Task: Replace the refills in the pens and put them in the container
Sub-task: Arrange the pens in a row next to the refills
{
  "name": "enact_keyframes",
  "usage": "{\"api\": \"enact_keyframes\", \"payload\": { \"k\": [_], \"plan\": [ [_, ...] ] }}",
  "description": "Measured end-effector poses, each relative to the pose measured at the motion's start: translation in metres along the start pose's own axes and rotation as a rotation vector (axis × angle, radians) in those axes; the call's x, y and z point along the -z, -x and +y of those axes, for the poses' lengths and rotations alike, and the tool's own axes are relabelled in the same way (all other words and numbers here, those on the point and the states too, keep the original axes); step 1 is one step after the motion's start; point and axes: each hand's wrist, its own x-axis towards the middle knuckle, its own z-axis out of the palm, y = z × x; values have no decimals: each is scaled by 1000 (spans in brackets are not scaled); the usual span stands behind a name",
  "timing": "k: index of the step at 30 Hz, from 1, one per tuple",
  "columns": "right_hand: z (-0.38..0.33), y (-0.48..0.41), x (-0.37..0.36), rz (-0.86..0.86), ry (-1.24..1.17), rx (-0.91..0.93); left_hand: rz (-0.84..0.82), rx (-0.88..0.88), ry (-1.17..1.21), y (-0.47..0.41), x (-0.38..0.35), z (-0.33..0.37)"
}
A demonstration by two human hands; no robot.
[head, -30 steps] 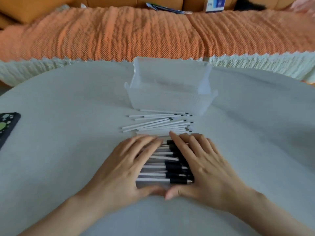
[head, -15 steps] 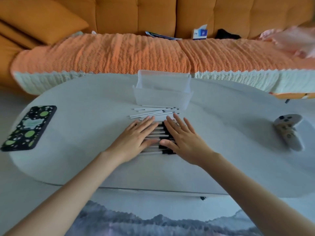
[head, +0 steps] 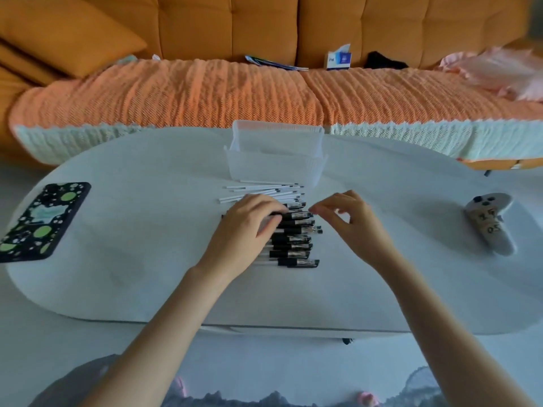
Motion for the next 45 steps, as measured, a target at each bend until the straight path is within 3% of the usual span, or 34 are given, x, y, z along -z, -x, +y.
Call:
{"api": "enact_keyframes", "payload": {
  "k": [3, 7, 14, 20, 26, 31, 41, 45],
  "plan": [
    [1, 6, -2, -107, -34, 2, -49, -16, 78, 1, -3, 10],
    [4, 17, -12, -256, 63, 152, -116, -23, 92, 7, 0, 10],
    [8, 23, -14, -300, 224, 214, -238, -31, -9, 22, -12, 4],
    [2, 26, -14, -212, 184, 216, -134, -81, -74, 23, -12, 4],
    [-13, 27, -12, -111, -143, 33, -17, -53, -15, 18, -9, 20],
    [-15, 26, -5, -170, -260, -12, 42, -16, -36, 13, -7, 26],
    [-5, 25, 8, -87, -192, -78, 49, 63, -169, 8, -2, 18],
    [14, 25, 15, -96, 35, -136, 14, 63, -170, 9, 2, 9]
  ]
}}
